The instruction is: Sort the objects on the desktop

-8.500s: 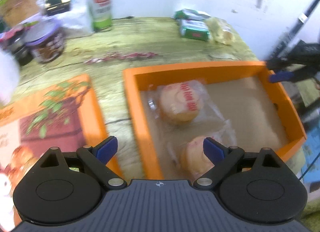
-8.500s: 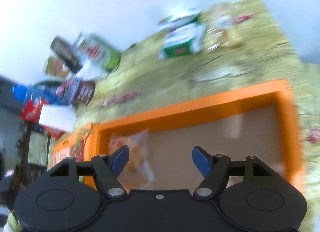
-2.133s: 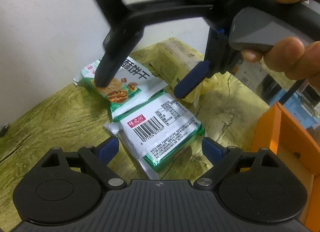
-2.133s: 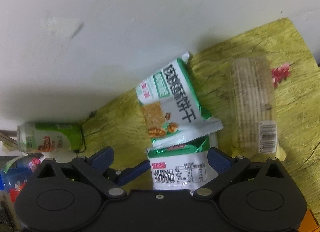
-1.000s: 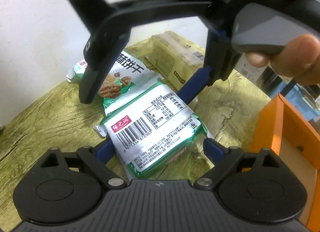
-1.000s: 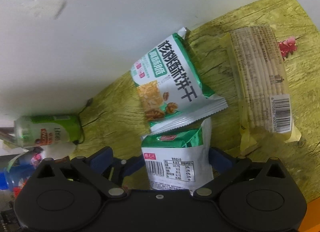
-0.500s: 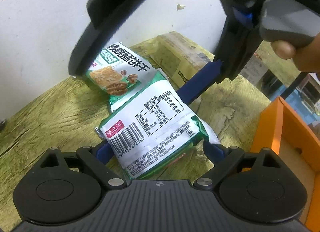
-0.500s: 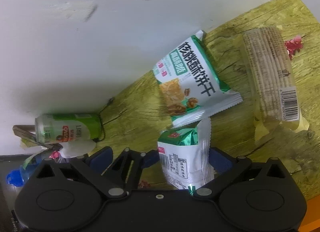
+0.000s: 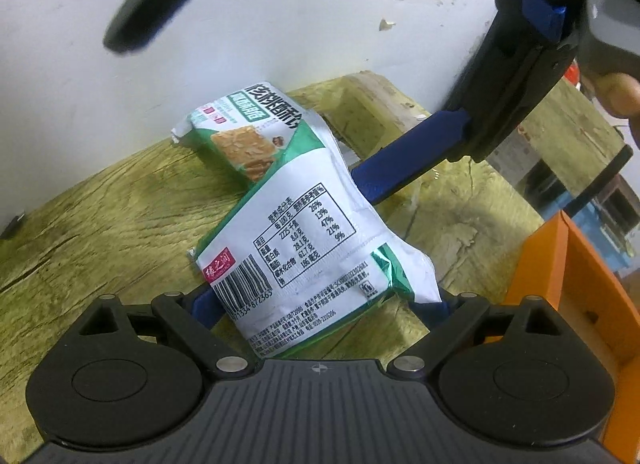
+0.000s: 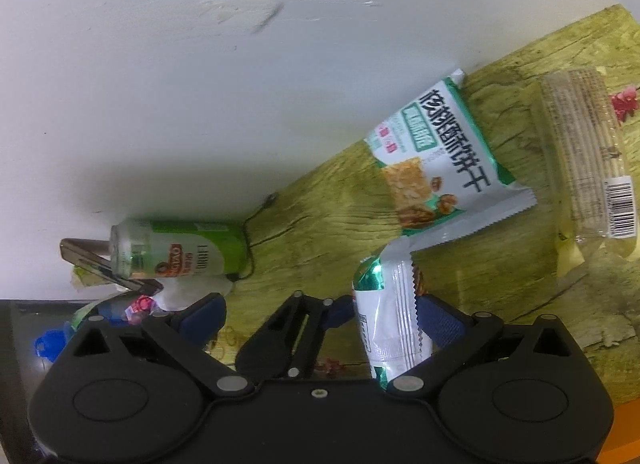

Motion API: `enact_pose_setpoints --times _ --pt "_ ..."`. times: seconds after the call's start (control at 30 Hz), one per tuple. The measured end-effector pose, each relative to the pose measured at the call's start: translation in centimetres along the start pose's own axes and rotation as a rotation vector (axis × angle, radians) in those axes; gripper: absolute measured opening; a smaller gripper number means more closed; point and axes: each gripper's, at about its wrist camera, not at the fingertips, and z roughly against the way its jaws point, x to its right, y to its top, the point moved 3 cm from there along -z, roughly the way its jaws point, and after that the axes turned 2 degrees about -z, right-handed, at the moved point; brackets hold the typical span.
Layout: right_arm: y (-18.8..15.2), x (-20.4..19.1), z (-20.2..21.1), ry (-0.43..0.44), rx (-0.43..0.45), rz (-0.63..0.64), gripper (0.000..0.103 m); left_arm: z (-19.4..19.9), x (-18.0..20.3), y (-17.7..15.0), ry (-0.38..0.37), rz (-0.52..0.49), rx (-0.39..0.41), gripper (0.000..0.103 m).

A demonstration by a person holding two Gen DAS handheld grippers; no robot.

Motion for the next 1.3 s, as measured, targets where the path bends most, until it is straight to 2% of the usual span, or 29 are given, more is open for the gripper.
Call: enact_pose_setpoints --times 0.4,1.1,1.3 --pt "-0.4 -1.9 -1.1 0.065 -0.026 0.001 0.103 0.6 -1.8 -0.4 -0.002 0.091 0.019 0.095" --pt "-0.9 -5.4 -2.0 0.135 -0.038 0.044 0.103 0.5 -1.8 -1.0 -0.006 0.129 0.031 0.096" --pt "-1.2 -6.2 -3.4 0.147 -0.081 0.042 0.103 0.5 -1.5 -1.2 -0.004 0.124 0.027 0.096"
